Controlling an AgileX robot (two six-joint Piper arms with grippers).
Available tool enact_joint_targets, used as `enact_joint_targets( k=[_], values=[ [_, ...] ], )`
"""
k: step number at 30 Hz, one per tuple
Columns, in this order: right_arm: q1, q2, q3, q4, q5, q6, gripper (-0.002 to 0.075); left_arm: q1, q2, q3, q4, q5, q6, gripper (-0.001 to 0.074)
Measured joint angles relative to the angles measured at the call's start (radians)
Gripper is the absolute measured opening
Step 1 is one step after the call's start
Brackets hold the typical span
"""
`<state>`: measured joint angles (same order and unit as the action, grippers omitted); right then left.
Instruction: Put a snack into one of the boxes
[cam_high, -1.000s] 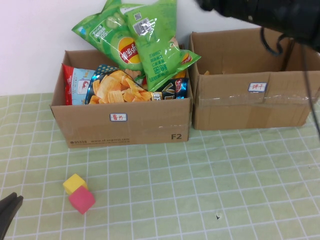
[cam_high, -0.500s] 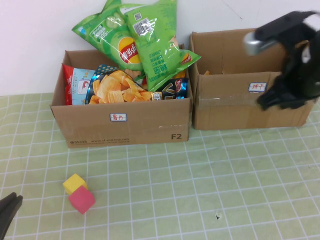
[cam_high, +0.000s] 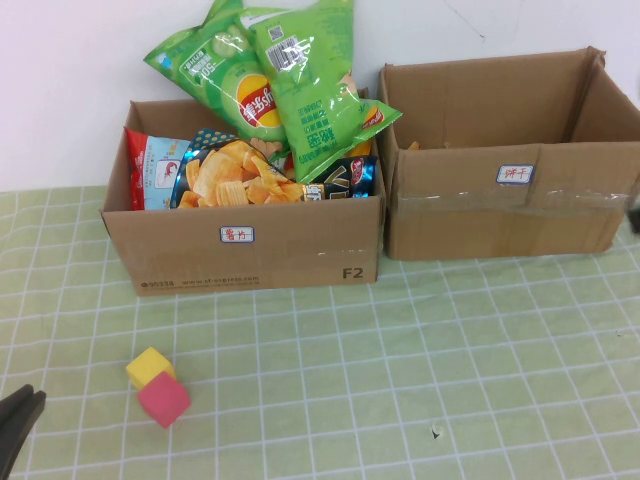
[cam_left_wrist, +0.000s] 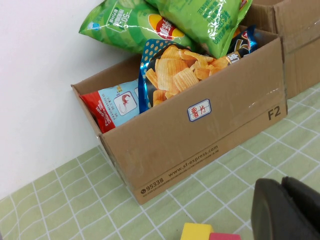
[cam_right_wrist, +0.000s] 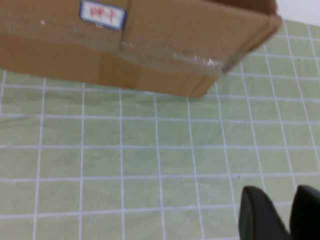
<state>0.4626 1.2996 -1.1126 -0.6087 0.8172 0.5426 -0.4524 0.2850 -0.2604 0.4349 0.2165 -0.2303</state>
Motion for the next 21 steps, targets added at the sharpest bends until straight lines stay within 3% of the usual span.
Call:
enact_joint_targets(
  k=[4,10,21],
  values=[
    [0.000,-0.203,0.268,-0.047,-0.120,0.130,0.0155,0.000,0.000,0.000,-0.002,0.000,-0.012,-0.0001],
    [0.000,-0.412,0.520,-0.047,-0.127,0.202,0.0155,0.000,0.000,0.000,-0.003,0.000,-0.019,-0.0001],
    [0.000,-0.725,0.674,0.005,-0.122,0.202,0.0155,0.000,0.000,0.000,-0.003,-0.004,-0.038,-0.0001]
  ],
)
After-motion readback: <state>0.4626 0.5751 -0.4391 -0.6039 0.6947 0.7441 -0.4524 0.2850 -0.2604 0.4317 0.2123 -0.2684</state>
